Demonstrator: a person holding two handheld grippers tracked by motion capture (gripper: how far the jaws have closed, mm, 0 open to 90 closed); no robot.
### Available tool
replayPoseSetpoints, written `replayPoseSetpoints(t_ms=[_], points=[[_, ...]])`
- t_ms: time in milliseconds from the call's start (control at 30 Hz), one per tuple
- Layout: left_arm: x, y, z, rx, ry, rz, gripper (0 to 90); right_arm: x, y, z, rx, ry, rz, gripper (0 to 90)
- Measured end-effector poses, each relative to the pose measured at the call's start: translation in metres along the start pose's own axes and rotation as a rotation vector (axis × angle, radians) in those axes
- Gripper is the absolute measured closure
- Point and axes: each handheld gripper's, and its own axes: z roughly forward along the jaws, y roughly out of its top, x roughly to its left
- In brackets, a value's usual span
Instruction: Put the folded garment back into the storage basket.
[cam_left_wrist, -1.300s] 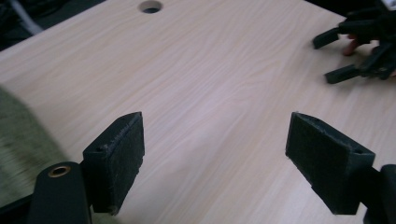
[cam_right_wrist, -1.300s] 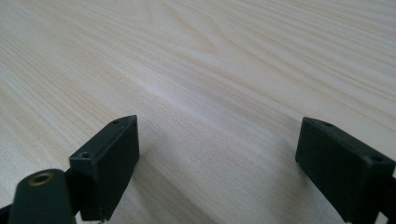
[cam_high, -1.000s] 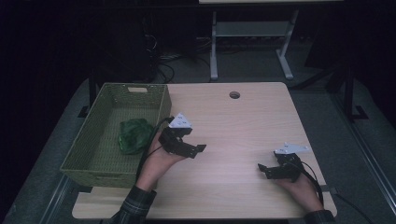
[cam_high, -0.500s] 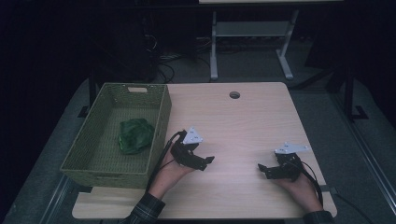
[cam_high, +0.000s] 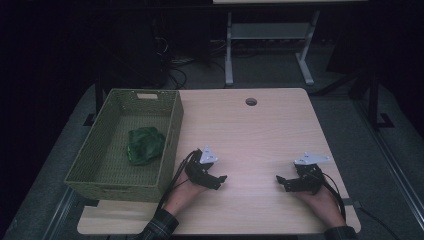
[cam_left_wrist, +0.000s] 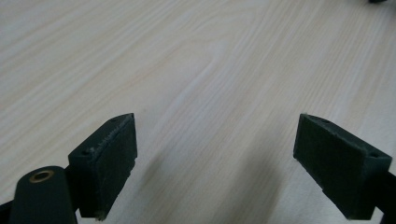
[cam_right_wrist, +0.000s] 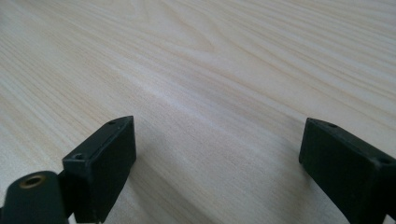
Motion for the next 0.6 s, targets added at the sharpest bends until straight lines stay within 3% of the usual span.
replayPoseSetpoints(t_ms=[100,167,600], points=[[0.0005,-0.0054,0.0057,0.015,0.008,0.005,12.9,0.0000,0.0000,0.0000,0.000,0.000,0.000,10.5],[0.0011,-0.0084,0.0071,-0.010,-0.007,-0.019,12.7,0.0000,0.0000,0.0000,0.000,0.000,0.000,10.5],[0.0005,-0.0083,0.0072,-0.010,-0.011,-0.013,12.9,0.0001,0.0000,0.0001,0.000,0.002,-0.002,10.1]])
